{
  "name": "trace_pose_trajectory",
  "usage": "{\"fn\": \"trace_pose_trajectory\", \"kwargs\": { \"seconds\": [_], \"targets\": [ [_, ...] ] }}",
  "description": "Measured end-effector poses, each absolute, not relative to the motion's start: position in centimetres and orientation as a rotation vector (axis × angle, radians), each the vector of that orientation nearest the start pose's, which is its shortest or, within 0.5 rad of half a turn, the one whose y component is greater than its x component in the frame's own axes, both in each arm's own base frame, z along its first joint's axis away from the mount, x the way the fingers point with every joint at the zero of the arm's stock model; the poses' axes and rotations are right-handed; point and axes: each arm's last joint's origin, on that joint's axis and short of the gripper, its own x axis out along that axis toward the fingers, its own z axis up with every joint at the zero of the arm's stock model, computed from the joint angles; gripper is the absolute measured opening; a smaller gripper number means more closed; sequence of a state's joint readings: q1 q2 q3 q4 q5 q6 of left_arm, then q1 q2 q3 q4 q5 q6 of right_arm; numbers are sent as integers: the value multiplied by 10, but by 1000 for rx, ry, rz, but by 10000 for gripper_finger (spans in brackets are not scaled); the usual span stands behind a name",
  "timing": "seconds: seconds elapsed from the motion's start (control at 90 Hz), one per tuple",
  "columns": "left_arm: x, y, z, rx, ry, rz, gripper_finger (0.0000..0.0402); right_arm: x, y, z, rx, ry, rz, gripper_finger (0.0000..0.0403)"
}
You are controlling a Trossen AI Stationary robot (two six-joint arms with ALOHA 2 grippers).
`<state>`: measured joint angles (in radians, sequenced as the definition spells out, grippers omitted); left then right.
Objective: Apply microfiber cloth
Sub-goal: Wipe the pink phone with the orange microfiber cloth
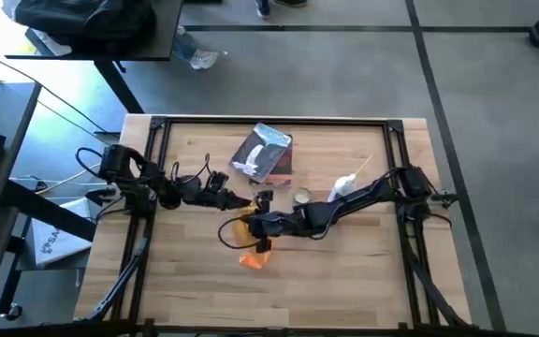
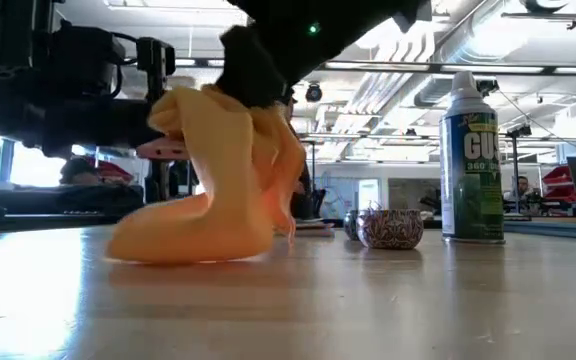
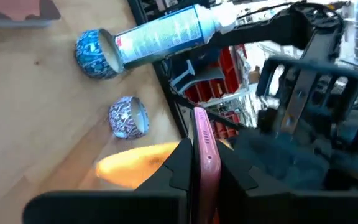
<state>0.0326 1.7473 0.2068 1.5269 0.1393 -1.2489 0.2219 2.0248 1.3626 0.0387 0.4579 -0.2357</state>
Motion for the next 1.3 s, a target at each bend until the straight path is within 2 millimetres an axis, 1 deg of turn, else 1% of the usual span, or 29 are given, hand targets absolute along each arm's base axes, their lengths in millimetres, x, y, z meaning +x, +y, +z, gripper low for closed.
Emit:
{"fn": "trace_pose_trajectory", "kwargs": {
  "seconds": [0.122,0.333,0.378,0.456,0.589,0.689,0.778,0.933,1.056,1.222,1.3],
  "targets": [
    [230,2,116,-1258,127,-101,17,429,82,183,-452,664,-158,0],
    [227,0,114,-1262,159,-115,17,414,81,195,-435,759,-161,0],
    [226,-1,113,-1263,169,-119,17,411,81,194,-439,783,-157,0],
    [226,-1,113,-1263,178,-130,17,411,84,195,-427,776,-156,0],
    [226,-2,114,-1258,180,-144,17,417,86,198,-340,699,-118,0],
    [226,-4,117,-1234,155,-161,17,422,87,195,-280,611,-125,0],
    [226,-7,120,-1222,123,-185,17,422,88,191,-224,515,-133,0],
    [226,-9,122,-1206,104,-178,17,416,86,179,-149,370,-166,0],
    [230,-10,124,-1205,84,-176,17,412,83,175,-140,312,-176,0],
    [239,-10,130,-1197,65,-204,17,419,83,169,-161,231,-166,0],
    [241,-10,130,-1199,65,-201,17,420,83,166,-183,230,-165,0]
  ]
}}
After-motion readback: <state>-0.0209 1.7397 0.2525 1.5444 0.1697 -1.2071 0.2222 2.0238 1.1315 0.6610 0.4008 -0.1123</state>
